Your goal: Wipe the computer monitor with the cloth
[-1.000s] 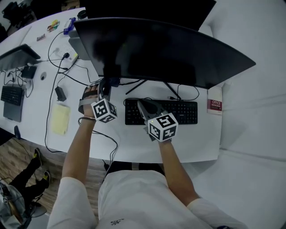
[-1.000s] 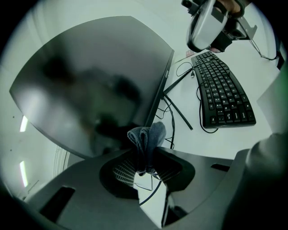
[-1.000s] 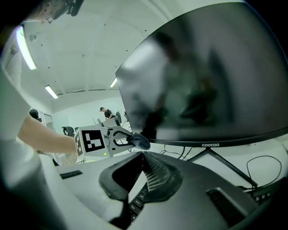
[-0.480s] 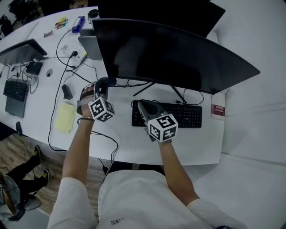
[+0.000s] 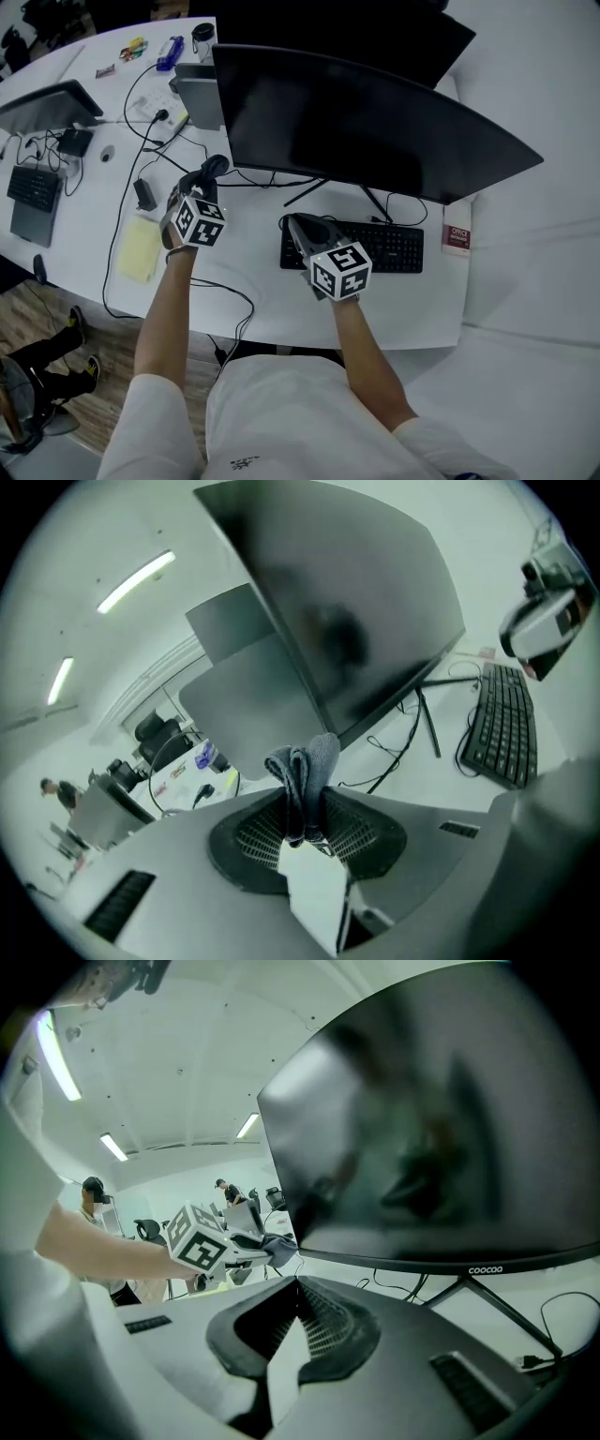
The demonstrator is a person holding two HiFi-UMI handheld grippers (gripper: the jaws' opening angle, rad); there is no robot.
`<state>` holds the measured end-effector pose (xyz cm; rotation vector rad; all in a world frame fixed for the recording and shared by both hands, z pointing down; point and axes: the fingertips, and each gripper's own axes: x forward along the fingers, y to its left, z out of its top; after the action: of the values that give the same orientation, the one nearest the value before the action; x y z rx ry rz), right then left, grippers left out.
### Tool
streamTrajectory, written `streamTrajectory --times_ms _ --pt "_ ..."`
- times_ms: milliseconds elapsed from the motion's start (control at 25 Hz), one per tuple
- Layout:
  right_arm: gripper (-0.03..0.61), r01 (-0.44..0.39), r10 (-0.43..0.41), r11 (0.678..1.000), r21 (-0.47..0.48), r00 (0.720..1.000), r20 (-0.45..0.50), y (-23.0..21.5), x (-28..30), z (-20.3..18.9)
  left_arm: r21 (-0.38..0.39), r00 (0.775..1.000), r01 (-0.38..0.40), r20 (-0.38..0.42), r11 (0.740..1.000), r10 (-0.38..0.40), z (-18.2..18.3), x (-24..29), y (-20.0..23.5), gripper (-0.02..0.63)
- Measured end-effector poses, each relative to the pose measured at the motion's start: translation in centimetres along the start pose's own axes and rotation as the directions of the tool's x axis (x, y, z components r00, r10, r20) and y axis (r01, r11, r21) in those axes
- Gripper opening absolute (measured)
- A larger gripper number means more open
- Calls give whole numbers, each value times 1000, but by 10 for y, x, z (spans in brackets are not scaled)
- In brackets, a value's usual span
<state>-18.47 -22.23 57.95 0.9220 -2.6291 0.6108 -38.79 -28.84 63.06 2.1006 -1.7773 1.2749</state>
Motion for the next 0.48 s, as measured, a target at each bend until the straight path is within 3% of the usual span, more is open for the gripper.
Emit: streamTrajectory --times_ms 160,360,480 --pt "20 3 -3 1000 -9 1000 1 2 1 6 -210 996 76 56 975 -65 10 -2 -3 106" --pt "20 9 -9 1000 -20 1000 1 2 0 12 -301 984 162 121 940 -131 22 -8 -15 106" --pt "20 6 -6 999 -32 1000 4 5 0 17 -382 966 243 182 892 -186 30 -14 -21 106"
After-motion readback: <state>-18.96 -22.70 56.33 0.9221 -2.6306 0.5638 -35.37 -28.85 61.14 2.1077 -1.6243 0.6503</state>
